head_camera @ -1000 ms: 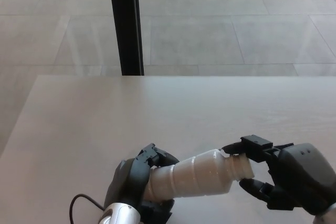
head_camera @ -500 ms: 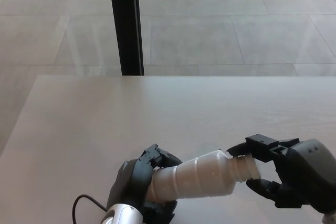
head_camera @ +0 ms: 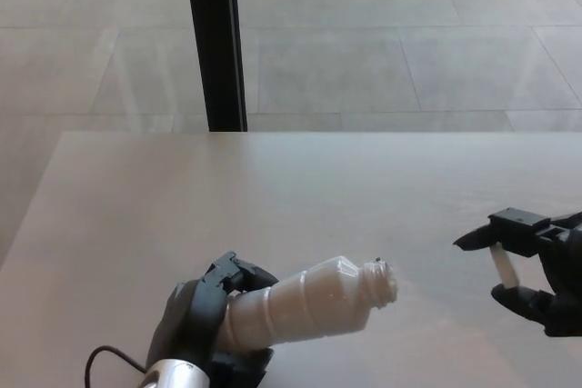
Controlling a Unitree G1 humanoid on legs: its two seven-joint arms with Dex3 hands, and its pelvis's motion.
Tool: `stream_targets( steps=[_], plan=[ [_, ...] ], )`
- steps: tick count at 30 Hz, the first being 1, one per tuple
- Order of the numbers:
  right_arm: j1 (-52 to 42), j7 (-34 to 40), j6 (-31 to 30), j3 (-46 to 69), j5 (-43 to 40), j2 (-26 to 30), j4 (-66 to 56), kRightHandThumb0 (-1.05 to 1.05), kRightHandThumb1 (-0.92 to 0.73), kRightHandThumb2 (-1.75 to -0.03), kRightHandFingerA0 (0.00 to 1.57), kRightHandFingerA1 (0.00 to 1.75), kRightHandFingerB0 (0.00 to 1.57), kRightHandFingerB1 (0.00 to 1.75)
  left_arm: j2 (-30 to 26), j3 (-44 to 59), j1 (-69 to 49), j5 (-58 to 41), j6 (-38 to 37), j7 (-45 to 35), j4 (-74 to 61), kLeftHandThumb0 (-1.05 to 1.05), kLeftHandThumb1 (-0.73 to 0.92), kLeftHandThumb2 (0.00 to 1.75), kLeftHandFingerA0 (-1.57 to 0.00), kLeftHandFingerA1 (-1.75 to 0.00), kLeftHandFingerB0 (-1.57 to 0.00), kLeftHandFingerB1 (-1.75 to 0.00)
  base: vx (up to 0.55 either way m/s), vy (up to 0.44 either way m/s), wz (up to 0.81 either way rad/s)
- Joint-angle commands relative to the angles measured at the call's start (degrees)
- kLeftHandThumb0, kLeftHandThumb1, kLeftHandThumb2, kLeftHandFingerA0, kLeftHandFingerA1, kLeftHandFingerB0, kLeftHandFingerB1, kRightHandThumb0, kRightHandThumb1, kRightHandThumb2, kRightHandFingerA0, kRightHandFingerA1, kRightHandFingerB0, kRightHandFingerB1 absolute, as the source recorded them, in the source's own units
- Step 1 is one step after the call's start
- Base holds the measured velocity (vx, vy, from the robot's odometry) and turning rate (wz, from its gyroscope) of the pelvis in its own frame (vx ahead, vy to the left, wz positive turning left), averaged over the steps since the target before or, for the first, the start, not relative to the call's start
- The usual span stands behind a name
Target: The robot uses its left hand to to lift the bottle kept on the middle of the desk and tilts it towards its right hand. It then uses its right hand to rotate its cap to open it and places the bottle and cap back on the desk
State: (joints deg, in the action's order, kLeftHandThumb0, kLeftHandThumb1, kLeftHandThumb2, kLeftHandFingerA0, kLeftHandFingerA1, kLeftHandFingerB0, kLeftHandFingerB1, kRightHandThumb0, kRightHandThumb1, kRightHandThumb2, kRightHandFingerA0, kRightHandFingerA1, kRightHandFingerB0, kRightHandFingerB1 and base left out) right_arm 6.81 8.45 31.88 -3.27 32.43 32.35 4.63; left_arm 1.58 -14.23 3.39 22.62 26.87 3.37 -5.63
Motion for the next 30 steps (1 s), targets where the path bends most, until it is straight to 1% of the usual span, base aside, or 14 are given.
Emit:
stream_targets(
  steps=[1,8,9,10,12,13,16,19,23,24,25,27,28,30],
  plan=[
    [-1.4,-3.6,0.2,2.3,-5.6,1.2,0.4,-0.18,-0.64,-0.67,0.98,1.65,0.83,0.81,-2.3,1.7,-2.2,-1.3,2.0,-1.8,1.0,0.07,0.9,0.92,-0.88,-1.75,-0.58,-1.33,0.0,0.0,0.0],
    [-1.0,-7.6,-4.3,-0.8,-1.2,0.7,1.3,-0.24,-0.63,-0.64,0.97,1.69,0.83,0.72,-6.9,-1.8,-0.6,3.0,8.3,-6.4,-1.4,0.1,0.88,0.86,-0.54,-1.75,-0.47,-1.22,0.0,0.0,0.0],
    [-0.7,-9.3,-5.4,-1.6,-0.9,1.0,1.5,-0.22,-0.63,-0.63,0.95,1.7,0.8,0.7,-10.1,-4.2,1.0,5.2,8.1,-9.0,-0.6,0.13,0.87,0.82,-0.74,-1.59,-0.51,-1.13,0.0,0.0,0.0],
    [-0.4,-10.6,-6.4,-2.5,-0.2,1.2,1.9,-0.23,-0.62,-0.65,0.94,1.63,0.84,0.71,-13.8,-7.5,3.7,8.6,8.8,-12.6,0.5,0.1,0.8,0.68,-0.71,-1.39,-0.57,-0.98,0.0,0.0,0.0],
    [0.3,-12.6,-8.3,-4.2,0.9,1.5,2.7,-0.23,-0.62,-0.64,0.93,1.65,0.84,0.7,-19.4,-13.5,9.2,13.1,12.8,-19.1,1.7,0.07,0.79,0.67,-0.56,-1.36,-0.57,-0.79,0.0,0.0,0.0],
    [0.8,-13.1,-8.4,-5.1,1.7,1.6,3.4,-0.24,-0.59,-0.64,0.92,1.6,0.86,0.72,-21.8,-16.4,11.9,15.5,14.0,-22.6,2.5,0.03,0.78,0.61,-0.62,-1.08,-0.53,-0.61,0.0,0.0,0.0],
    [1.6,-16.6,-12.9,-7.9,5.8,1.7,2.8,-0.24,-0.6,-0.61,0.86,1.63,0.85,0.7,-26.7,-22.9,17.9,21.8,14.7,-29.8,4.4,-0.03,0.71,0.59,-0.65,-0.88,-0.5,-0.5,0.0,0.0,0.0],
    [3.6,-19.0,-17.1,-11.1,9.8,0.7,4.4,-0.24,-0.64,-0.63,0.82,1.45,0.71,0.62,-28.4,-28.9,24.2,26.7,13.4,-36.6,7.5,-0.09,0.7,0.6,-0.65,-0.59,-0.54,-0.48,0.0,0.0,0.0],
    [5.2,-21.5,-21.3,-13.5,12.1,-0.4,5.5,-0.33,-0.62,-0.6,0.83,1.33,0.54,0.48,-28.2,-31.9,27.0,27.3,13.6,-38.2,8.0,-0.1,0.67,0.59,-0.77,-0.68,-0.63,-0.52,0.0,0.0,0.0],
    [5.7,-21.9,-22.4,-14.3,13.7,-0.5,5.9,-0.37,-0.63,-0.59,0.73,1.15,0.49,0.44,-27.9,-32.6,27.6,27.0,14.5,-38.5,8.0,-0.1,0.65,0.58,-0.77,-0.68,-0.6,-0.5,0.0,0.0,0.0],
    [6.4,-22.9,-23.9,-15.2,14.8,-0.7,6.7,-0.46,-0.51,-0.87,0.52,0.73,0.31,0.52,-27.3,-33.4,28.3,26.7,15.3,-39.1,7.8,-0.13,0.66,0.57,-0.72,-0.6,-0.58,-0.49,0.0,0.0,0.0],
    [6.7,-23.1,-24.4,-15.6,14.9,-0.7,6.7,-0.46,-0.51,-0.87,0.52,0.73,0.31,0.52,-27.5,-34.0,28.9,26.3,15.9,-39.1,7.8,-0.13,0.66,0.57,-0.72,-0.6,-0.58,-0.49,0.0,0.0,0.0],
    [6.7,-22.9,-25.3,-16.1,16.2,-0.7,6.7,-0.43,-0.67,-0.59,0.46,0.61,0.32,0.38,-26.6,-33.2,28.2,24.2,17.0,-37.2,7.8,-0.11,0.64,0.58,-0.68,-0.65,-0.56,-0.52,0.0,0.0,0.0],
    [7.0,-23.1,-26.0,-16.9,17.3,-0.4,6.8,-0.46,-0.67,-0.59,0.43,0.67,0.3,0.38,-26.4,-33.2,28.3,23.0,18.2,-37.0,7.3,-0.1,0.65,0.58,-0.68,-0.65,-0.54,-0.52,0.0,0.0,0.0]
  ],
)
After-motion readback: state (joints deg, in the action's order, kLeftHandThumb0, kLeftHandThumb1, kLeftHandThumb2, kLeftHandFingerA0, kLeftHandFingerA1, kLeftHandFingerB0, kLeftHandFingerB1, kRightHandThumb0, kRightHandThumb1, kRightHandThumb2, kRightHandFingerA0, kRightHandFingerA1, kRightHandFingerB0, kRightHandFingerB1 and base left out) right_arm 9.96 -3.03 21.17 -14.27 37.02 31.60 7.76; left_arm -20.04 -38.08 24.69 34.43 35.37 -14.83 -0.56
